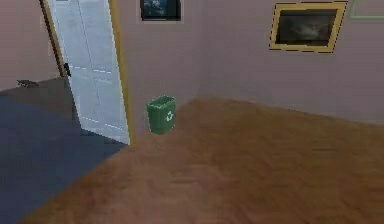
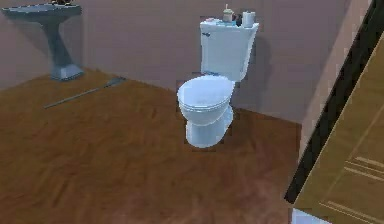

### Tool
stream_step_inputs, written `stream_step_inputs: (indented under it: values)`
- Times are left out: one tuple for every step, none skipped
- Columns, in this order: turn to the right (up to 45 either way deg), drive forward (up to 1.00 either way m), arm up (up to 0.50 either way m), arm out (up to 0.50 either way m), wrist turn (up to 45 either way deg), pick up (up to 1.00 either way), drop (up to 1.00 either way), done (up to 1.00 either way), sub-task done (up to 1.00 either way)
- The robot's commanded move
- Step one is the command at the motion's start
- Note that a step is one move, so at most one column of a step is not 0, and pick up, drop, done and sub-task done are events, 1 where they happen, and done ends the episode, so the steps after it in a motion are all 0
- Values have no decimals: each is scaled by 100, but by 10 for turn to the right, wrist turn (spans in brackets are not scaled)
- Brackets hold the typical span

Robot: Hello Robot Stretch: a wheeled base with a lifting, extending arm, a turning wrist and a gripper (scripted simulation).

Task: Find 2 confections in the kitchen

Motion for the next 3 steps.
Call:
stream_step_inputs:
  values:
    - [-330,0,0,0,0,0,0,0,0]
    - [0,85,0,0,0,0,0,0,0]
    - [-120,0,0,0,0,0,0,0,0]
